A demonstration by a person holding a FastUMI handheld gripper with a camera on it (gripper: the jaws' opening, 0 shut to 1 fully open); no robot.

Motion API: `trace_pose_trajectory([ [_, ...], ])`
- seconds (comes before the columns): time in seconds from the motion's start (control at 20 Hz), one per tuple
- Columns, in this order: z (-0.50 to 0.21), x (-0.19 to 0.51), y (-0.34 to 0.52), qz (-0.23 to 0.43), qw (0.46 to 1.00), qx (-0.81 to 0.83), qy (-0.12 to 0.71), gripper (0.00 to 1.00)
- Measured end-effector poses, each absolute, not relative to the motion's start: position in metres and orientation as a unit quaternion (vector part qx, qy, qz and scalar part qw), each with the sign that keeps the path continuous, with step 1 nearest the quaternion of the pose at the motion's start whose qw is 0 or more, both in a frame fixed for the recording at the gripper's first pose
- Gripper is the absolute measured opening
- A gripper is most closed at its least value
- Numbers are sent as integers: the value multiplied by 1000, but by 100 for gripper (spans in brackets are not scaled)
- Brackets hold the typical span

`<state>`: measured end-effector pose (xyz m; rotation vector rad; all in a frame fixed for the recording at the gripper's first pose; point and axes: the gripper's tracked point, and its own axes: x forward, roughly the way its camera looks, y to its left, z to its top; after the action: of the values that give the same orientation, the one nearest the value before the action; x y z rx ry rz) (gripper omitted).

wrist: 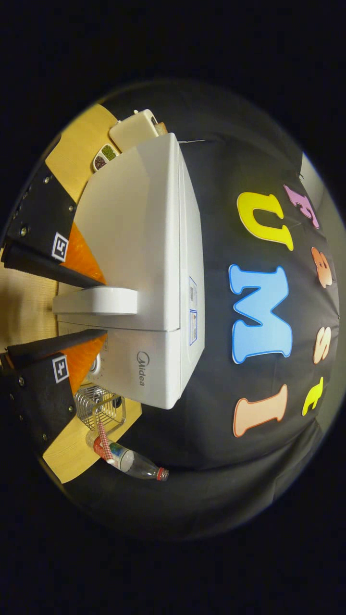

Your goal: Open the microwave, put the food inside, and close the microwave door.

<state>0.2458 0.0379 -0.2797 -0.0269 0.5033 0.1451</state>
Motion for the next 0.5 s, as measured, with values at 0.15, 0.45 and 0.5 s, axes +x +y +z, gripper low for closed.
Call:
trace_pose_trajectory([
  [0.15, -273, 243, 40, 65, 966, -30, 247, 32],
  [0.45, -274, 231, 45, 79, 957, -32, 276, 16],
  [0.5, -273, 222, 45, 83, 958, -40, 273, 16],
])
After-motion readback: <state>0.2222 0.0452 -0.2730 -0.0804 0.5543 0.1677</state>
